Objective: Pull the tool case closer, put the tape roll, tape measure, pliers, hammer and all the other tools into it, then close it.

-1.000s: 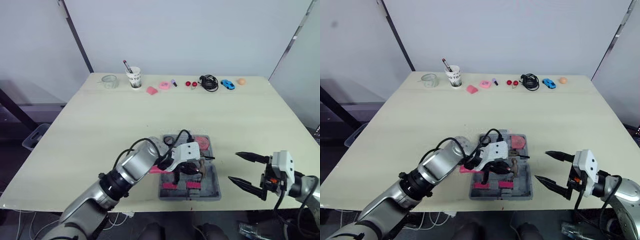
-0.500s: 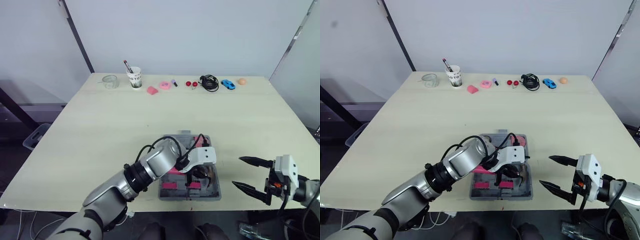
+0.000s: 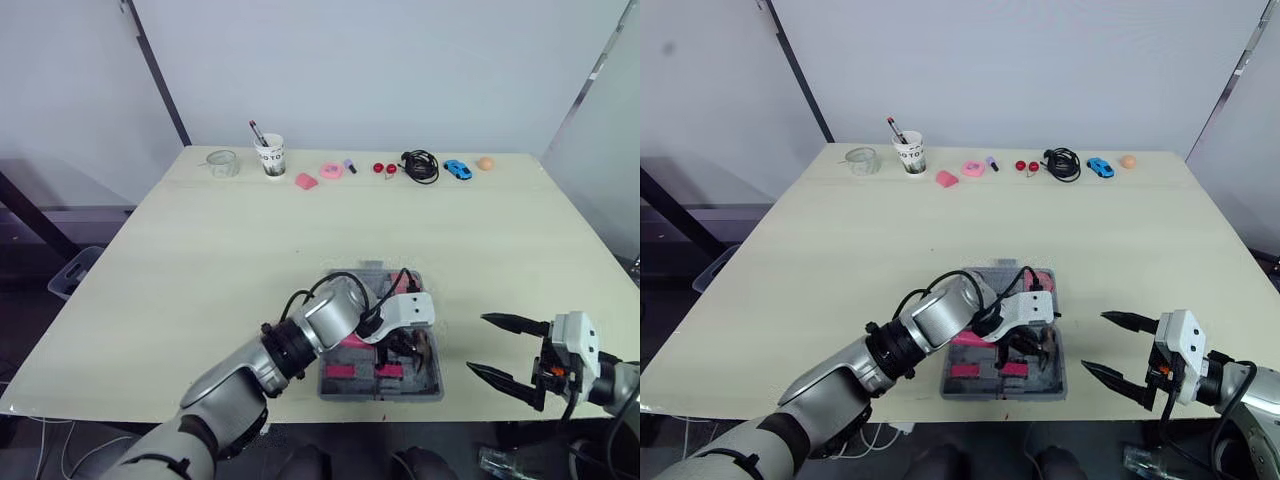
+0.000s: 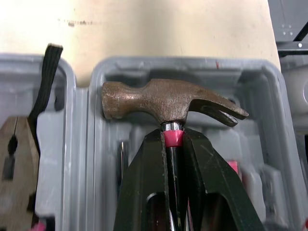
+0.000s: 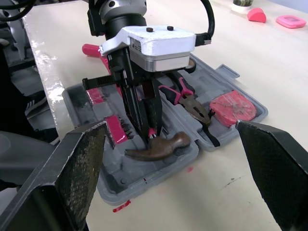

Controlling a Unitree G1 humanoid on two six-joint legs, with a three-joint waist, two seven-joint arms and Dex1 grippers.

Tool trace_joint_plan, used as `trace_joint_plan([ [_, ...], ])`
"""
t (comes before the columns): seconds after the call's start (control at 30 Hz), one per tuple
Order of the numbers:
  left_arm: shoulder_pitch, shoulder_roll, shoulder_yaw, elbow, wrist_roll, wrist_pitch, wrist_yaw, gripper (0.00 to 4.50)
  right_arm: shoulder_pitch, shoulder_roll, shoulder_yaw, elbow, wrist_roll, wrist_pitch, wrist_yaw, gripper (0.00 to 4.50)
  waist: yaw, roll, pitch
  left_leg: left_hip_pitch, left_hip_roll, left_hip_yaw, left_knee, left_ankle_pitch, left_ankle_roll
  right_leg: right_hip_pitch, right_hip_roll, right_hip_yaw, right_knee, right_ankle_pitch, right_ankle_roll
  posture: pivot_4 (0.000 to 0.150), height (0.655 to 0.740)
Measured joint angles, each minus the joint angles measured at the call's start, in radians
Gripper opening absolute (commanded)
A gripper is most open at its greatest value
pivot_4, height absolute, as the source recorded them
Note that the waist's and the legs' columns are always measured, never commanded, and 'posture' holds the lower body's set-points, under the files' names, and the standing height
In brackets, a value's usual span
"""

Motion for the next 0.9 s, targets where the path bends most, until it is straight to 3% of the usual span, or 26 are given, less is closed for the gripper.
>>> trace_joint_plan([
  [0.17,-0.002,-0.004,0.005,0.015,0.000,-0.008,-0.006,0.04,0.020,0.002,0.000,-0.011,-0.006,-0.001,-0.007,4.50,0.001,0.001,0.000,0.000,0.000,0.000,0.000,0.000,0.000,0.000,0.000,0.000,0.000,0.000,0.000,0.150,0.7400],
  [0.2,-0.002,-0.004,0.005,0.017,0.000,-0.011,-0.006,0.79,0.020,0.002,0.000,-0.011,-0.006,-0.002,-0.007,4.50,0.000,0.001,0.000,0.000,0.000,0.000,0.000,0.000,0.000,0.000,0.000,0.000,0.000,0.000,0.000,0.150,0.7400],
  [0.27,-0.002,-0.004,0.005,0.025,0.000,-0.016,-0.008,1.61,0.020,0.002,0.000,-0.011,-0.007,-0.006,-0.007,4.50,0.000,0.001,0.000,0.000,0.000,0.000,0.000,0.000,0.000,0.000,0.000,0.000,0.000,0.000,0.000,0.150,0.7400],
  [0.33,-0.002,-0.008,0.006,0.029,0.000,-0.011,-0.008,2.10,0.020,0.002,0.000,-0.011,-0.007,-0.007,-0.007,4.50,0.000,0.001,0.000,0.000,0.000,0.000,0.000,0.000,0.000,0.000,0.000,0.000,0.000,0.000,0.000,0.150,0.7400],
  [0.67,-0.002,0.010,0.027,0.019,0.000,0.021,-0.015,2.10,0.020,0.003,0.000,-0.011,-0.008,-0.019,-0.007,4.50,-0.002,0.001,0.000,0.000,0.000,0.000,0.000,0.000,0.000,0.000,0.001,0.000,0.000,0.000,0.000,0.150,0.7400],
  [0.9,0.032,0.069,0.140,-0.105,-0.059,-0.128,-0.046,2.10,0.017,0.014,0.007,-0.011,-0.007,-0.020,-0.007,4.50,-0.001,0.001,0.000,0.000,0.000,0.000,0.000,0.000,0.000,0.000,0.000,0.000,0.000,0.000,0.000,0.150,0.7400],
])
